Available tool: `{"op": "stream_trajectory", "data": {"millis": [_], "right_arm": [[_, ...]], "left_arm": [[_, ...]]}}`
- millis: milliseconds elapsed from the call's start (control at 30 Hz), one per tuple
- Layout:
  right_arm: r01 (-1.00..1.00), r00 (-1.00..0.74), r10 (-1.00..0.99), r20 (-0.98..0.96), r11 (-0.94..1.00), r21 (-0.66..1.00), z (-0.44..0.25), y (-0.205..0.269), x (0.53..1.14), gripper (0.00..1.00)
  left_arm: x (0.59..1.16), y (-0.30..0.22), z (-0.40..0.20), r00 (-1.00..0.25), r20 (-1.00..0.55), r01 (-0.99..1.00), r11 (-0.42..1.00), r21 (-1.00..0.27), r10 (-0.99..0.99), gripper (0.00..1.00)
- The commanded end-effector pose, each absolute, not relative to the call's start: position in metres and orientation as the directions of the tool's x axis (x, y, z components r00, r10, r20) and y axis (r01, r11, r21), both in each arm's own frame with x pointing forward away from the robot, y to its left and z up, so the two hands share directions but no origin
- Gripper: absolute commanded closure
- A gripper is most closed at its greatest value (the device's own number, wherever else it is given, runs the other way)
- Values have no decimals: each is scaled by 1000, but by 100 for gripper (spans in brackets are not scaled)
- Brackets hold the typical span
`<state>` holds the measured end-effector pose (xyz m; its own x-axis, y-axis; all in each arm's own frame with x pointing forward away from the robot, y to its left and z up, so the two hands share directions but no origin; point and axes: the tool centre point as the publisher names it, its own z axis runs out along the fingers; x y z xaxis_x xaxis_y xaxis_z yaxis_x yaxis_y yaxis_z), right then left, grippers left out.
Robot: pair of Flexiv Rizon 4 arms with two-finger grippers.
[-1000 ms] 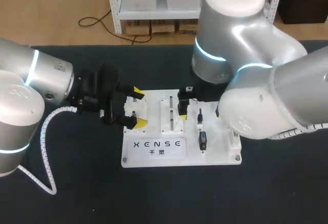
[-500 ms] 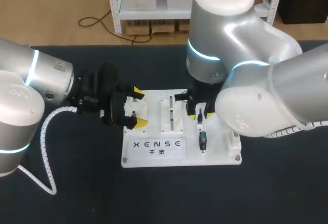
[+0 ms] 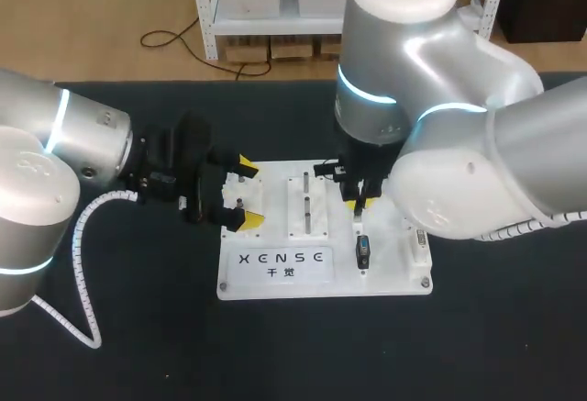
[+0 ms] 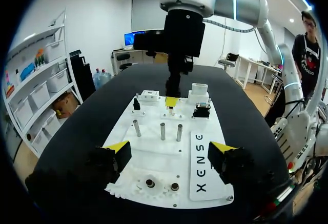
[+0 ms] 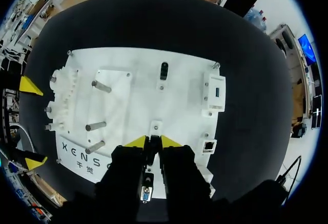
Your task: Insert the Ethernet cable into its matching sockets.
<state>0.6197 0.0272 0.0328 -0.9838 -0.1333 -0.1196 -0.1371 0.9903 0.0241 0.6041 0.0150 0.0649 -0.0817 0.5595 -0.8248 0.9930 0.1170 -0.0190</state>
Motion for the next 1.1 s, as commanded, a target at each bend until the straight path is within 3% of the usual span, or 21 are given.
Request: {"op": "stream_trajectory", "data": {"millis": [33, 600, 1100], "right_arm": [[-129, -984, -124, -126, 991, 30, 48, 17, 617, 100], [-60, -993, -60, -102, 998, -6, 52, -37, 615, 100], [-45, -996, -46, -77, 999, -3, 39, -50, 616, 100]], "left_arm": [[605, 15, 64, -81, -825, 993, 116, -19, 560, 0], [605, 15, 64, -81, -825, 993, 116, -19, 560, 0], [605, 15, 64, -81, -825, 993, 116, -19, 560, 0]]}}
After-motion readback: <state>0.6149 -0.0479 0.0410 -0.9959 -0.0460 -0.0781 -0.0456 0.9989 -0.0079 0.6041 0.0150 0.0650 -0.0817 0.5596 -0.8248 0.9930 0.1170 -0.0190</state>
